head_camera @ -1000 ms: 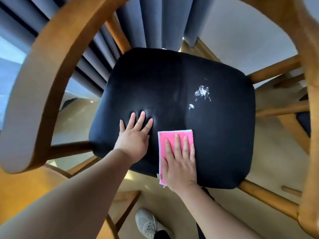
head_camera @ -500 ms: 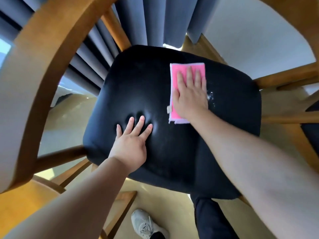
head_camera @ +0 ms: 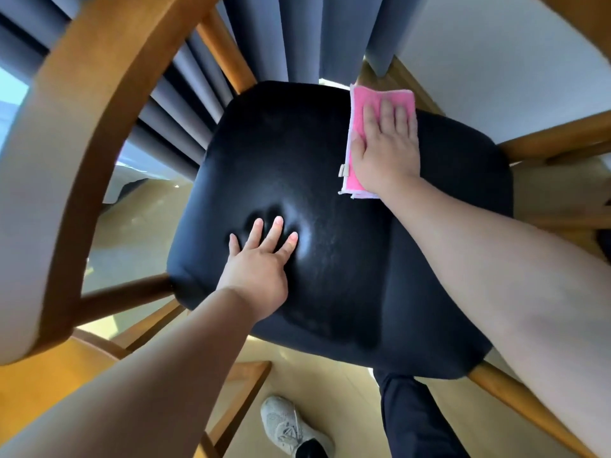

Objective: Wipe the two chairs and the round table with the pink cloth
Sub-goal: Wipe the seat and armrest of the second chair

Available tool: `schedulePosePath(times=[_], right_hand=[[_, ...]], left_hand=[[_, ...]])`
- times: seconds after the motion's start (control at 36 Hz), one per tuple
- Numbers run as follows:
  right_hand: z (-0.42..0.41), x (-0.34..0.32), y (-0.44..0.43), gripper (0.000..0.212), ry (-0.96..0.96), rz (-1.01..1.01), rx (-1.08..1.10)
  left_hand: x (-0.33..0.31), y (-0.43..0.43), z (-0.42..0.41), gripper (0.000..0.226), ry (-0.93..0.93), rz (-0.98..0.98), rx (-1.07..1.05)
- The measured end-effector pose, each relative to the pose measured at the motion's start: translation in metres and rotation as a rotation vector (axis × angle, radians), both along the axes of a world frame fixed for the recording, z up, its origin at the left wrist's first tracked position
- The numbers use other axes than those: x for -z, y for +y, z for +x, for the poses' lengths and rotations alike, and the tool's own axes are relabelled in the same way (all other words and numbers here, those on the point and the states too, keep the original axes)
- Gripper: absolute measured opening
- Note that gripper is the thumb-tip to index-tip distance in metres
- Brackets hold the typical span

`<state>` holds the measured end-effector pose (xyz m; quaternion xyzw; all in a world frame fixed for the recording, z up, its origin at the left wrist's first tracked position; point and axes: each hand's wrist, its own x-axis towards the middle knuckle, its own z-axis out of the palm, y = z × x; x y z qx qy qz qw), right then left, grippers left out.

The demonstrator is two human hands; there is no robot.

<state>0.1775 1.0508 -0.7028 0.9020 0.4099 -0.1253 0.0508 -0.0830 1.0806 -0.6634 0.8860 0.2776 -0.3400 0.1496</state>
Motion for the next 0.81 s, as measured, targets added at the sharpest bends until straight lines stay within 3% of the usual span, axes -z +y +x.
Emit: schedulePosePath(times=[0.28,0.69,0.81], right_hand=[[-0.086,-0.001,-0.107,0.070,0.027,-0.037,0.103],[-0.183,0.003,-0.199,0.061,0.087,0.035,0.134],[-0.182,0.003,-0.198,0.061,0.106,0.035,0.140]], left_hand=[[-0.003,-0.006,-0.001,0.067,-0.010,0.013,-0.002],[-0.012,-0.011,0.006,0.069,0.041,0.065,-0.005],[-0.014,-0.031,0.006,0.078,-0.086,0.120,0.103]])
